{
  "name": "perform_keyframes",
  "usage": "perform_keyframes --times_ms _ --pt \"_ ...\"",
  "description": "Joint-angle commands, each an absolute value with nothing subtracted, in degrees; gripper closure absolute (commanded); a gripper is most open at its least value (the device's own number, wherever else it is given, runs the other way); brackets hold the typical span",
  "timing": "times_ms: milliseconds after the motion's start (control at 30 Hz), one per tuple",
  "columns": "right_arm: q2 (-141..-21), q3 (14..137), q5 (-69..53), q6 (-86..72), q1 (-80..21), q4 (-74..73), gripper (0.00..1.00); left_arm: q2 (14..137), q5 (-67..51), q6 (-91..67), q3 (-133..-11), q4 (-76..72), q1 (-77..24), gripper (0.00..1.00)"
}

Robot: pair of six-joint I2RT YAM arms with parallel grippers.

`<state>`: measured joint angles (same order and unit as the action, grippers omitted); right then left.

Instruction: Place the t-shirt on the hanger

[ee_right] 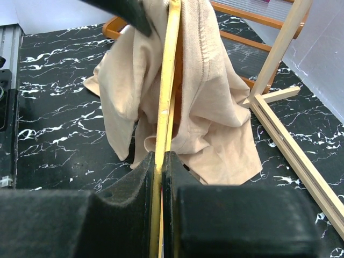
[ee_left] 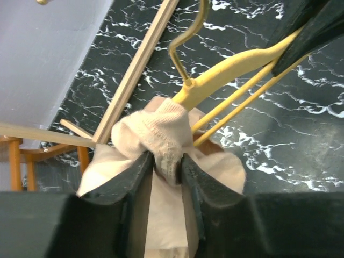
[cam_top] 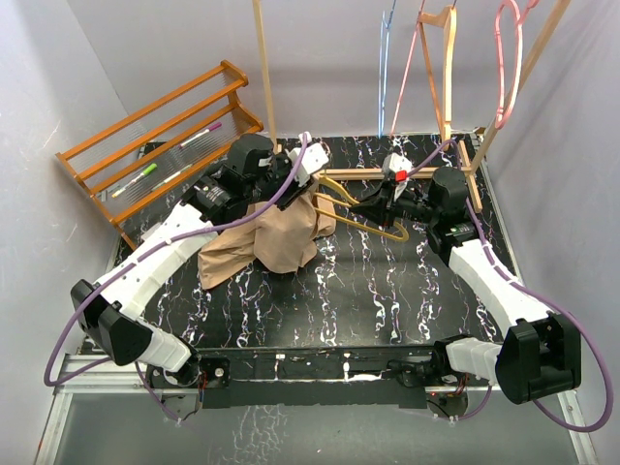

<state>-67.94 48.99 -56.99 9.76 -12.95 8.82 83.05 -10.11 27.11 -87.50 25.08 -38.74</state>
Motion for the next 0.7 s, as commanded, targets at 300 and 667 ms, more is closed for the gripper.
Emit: perform_keyframes --times_ms 300,667 --pt "-67.1 53.8 -66.9 9.2 -13.2 13.6 0.92 78.7 -14.5 28.5 -82.5 16.9 -38.8 0.28" --pt "-67.5 55.6 -69.0 11.2 -13.2 9.4 0.92 74.7 -40.7 27.0 -83.7 22.2 -31.9 0.25"
